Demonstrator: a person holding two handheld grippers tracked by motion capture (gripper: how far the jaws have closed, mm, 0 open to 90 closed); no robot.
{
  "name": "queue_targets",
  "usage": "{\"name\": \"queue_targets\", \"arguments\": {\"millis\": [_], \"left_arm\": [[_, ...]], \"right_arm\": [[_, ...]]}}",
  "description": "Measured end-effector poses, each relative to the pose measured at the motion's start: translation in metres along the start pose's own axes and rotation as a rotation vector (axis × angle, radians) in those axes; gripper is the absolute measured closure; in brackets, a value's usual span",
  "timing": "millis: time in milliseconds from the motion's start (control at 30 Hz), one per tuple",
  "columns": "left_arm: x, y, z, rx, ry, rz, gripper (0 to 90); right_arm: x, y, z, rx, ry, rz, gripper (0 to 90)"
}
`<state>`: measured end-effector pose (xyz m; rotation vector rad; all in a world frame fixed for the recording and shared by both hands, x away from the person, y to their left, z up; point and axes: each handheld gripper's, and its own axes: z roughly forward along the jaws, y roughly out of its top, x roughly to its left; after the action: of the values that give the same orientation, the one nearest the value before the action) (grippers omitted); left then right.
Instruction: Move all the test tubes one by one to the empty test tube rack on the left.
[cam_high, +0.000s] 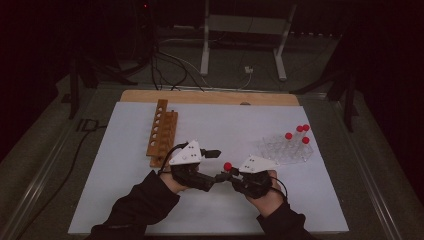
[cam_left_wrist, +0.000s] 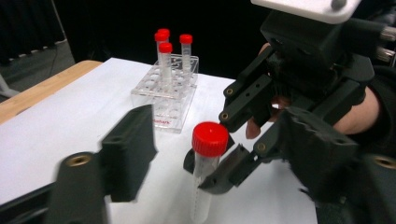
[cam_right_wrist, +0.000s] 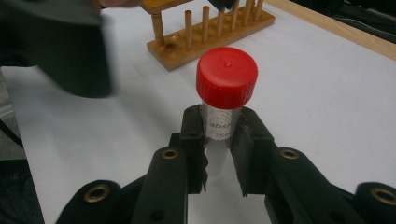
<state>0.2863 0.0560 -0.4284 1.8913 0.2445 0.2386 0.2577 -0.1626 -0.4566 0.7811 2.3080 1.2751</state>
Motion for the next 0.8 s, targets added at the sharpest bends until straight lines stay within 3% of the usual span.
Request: {"name": "queue_targets", "arguments": {"millis": [467, 600, 800], "left_arm": [[0.002, -0.004, 0.015, 0.033, 0.011, 0.023, 63.8], [0.001, -0.004, 0.017, 0.037, 0.0, 0.034, 70.4], [0.003, -0.004, 0.016, 0.036, -0.008, 0.028, 72.2]], "right_arm": [[0.001, 0.0, -0.001, -0.001, 0.008, 0.0, 75.0], [0.0, 0.0, -0.001, 0.003, 0.007, 0.005, 75.0], [0.0, 0.0, -0.001, 0.003, 0.011, 0.009, 74.9]]}}
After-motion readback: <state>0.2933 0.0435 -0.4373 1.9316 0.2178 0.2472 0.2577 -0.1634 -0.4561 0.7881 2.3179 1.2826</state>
